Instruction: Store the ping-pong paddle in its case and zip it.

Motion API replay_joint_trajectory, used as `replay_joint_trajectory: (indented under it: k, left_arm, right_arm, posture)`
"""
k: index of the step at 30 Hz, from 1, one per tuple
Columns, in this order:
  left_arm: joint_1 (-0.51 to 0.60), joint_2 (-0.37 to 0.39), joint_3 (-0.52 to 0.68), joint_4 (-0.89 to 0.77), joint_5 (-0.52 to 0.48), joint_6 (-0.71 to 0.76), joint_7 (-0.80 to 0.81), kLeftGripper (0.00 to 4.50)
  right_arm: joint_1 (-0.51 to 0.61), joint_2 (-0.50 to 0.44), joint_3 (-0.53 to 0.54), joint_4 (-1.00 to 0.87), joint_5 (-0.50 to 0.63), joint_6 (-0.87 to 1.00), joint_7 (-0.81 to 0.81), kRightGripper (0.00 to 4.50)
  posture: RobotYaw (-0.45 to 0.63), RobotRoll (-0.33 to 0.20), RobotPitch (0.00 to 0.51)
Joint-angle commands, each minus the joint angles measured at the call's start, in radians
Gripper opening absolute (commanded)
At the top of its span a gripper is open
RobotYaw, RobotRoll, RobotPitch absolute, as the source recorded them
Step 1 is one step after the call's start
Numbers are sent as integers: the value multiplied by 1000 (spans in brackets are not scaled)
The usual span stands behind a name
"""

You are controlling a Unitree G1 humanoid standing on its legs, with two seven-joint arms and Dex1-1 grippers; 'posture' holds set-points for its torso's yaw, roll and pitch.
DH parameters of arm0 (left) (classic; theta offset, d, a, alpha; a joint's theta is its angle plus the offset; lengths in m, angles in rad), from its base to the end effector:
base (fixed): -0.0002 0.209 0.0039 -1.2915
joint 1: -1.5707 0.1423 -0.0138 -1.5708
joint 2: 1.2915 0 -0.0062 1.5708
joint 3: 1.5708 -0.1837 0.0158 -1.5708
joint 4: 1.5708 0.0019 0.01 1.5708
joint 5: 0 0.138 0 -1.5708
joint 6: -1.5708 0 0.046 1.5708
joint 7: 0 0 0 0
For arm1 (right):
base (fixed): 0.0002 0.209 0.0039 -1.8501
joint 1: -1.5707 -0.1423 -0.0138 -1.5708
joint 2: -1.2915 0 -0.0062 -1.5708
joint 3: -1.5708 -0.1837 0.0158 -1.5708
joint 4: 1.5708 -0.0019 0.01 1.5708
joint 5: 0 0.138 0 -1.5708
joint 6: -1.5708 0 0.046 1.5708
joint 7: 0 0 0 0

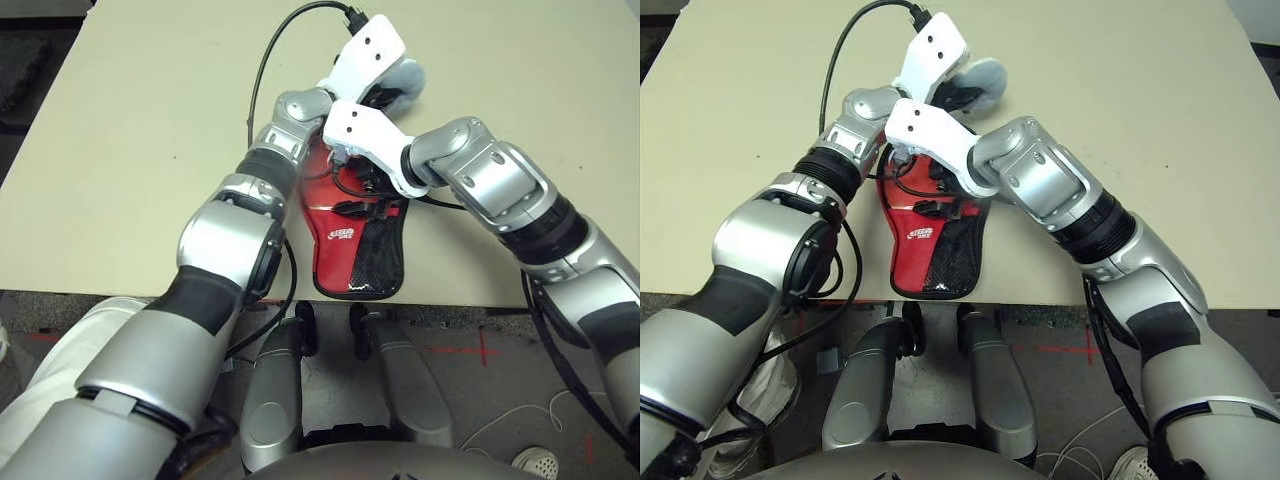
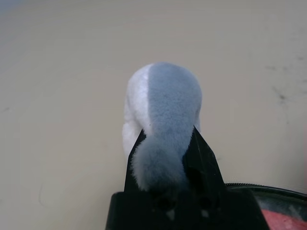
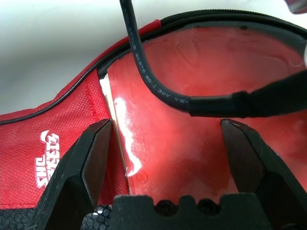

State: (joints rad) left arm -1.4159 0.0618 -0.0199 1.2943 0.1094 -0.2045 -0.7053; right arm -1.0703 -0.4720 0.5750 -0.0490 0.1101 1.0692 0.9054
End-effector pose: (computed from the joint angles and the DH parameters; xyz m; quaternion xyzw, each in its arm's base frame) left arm 0.3761 0.0653 0.2358 0.2079 -0.0848 -0.4561 0.8611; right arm 0.2972 -0.0884 0.2431 -0.3407 0.2033 0.4925 0.7746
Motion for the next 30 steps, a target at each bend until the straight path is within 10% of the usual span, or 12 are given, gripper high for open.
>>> replay_joint_trajectory:
  k: [1, 4, 15, 30]
  left_arm:
    - [-5, -18, 9, -25, -30, 24, -79, 197]
    - [-7, 0, 22, -29, -42, 45, -100, 253]
    - [-23, 82, 57, -44, -65, 62, -137, 4379]
    - [-54, 143, 125, -49, -123, 65, -78, 4448]
  right_arm:
    - [49, 5, 43, 91, -14, 27, -5, 4500]
    - [44, 6, 35, 103, -15, 23, -5, 4500]
    - [12, 30, -21, 154, -9, 19, -4, 4500]
    - [2, 23, -69, 137, 18, 60, 9, 4500]
  posture:
    - [-109, 0, 387]
    - [-103, 0, 386]
    - [-93, 0, 388]
    - [-93, 0, 400]
